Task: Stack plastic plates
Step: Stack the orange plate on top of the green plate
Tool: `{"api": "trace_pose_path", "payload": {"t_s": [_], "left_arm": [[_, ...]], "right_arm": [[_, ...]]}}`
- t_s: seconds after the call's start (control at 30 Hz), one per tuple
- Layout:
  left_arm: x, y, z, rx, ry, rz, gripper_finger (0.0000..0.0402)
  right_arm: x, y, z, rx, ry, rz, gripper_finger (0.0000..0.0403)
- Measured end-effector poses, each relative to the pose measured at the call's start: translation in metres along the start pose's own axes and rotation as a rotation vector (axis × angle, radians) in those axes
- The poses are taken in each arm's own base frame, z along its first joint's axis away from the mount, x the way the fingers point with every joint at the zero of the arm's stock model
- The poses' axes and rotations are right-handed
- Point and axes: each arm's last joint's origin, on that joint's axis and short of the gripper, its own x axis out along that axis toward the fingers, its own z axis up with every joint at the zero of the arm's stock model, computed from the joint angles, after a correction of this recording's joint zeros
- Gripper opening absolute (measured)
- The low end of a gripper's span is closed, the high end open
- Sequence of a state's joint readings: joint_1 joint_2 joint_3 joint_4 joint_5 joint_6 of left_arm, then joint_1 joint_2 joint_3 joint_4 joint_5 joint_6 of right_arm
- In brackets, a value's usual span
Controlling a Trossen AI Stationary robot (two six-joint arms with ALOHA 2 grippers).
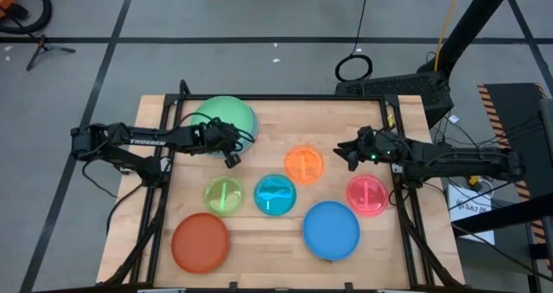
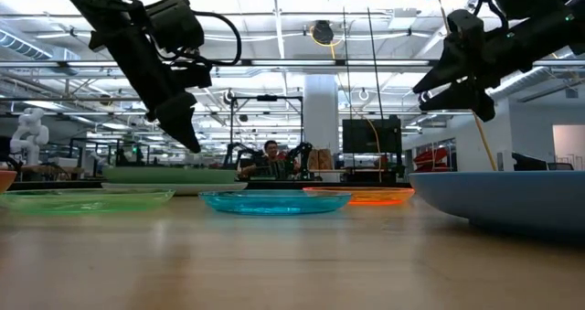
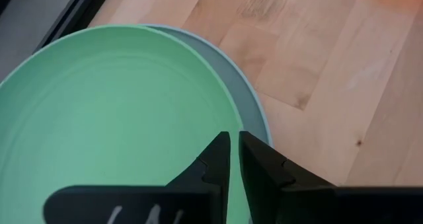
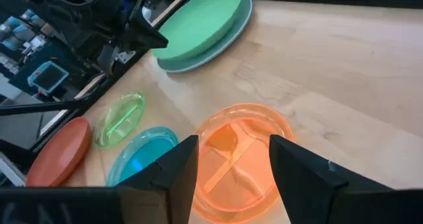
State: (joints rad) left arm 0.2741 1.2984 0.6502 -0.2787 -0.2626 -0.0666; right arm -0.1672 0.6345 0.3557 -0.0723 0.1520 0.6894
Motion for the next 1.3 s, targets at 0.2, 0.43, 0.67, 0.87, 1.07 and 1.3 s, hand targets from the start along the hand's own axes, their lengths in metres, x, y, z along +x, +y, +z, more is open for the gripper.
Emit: {"api": "trace_pose_path", "payload": {"t_s": [0.2, 0.43, 0.67, 0.87, 1.07, 1.3], "left_arm": [[0.0, 0.0, 0.0, -0.008, 0.0, -0.001, 0.0052], [0.0, 0.0, 0.0, -0.026, 0.001, 0.006, 0.0118], [-0.001, 0.001, 0.0, -0.037, 0.001, 0.024, 0.0148], [-0.015, -0.002, 0.013, 0.014, -0.097, 0.006, 0.015], [-0.05, -0.01, 0.034, 0.13, -0.391, -0.03, 0.015], [-0.075, -0.012, 0.047, 0.197, -0.608, -0.024, 0.015]], "right_arm": [[0.003, 0.011, 0.004, -0.043, -0.064, 0.091, 0.0178], [0.004, 0.018, 0.008, -0.078, -0.115, 0.14, 0.0178], [0.005, 0.019, 0.009, -0.068, -0.124, 0.151, 0.0178], [0.014, 0.025, 0.007, -0.058, -0.123, 0.185, 0.0178], [0.031, 0.04, 0.015, -0.07, -0.037, 0.128, 0.0178], [0.054, 0.062, 0.036, -0.073, 0.157, -0.053, 0.0178]]}}
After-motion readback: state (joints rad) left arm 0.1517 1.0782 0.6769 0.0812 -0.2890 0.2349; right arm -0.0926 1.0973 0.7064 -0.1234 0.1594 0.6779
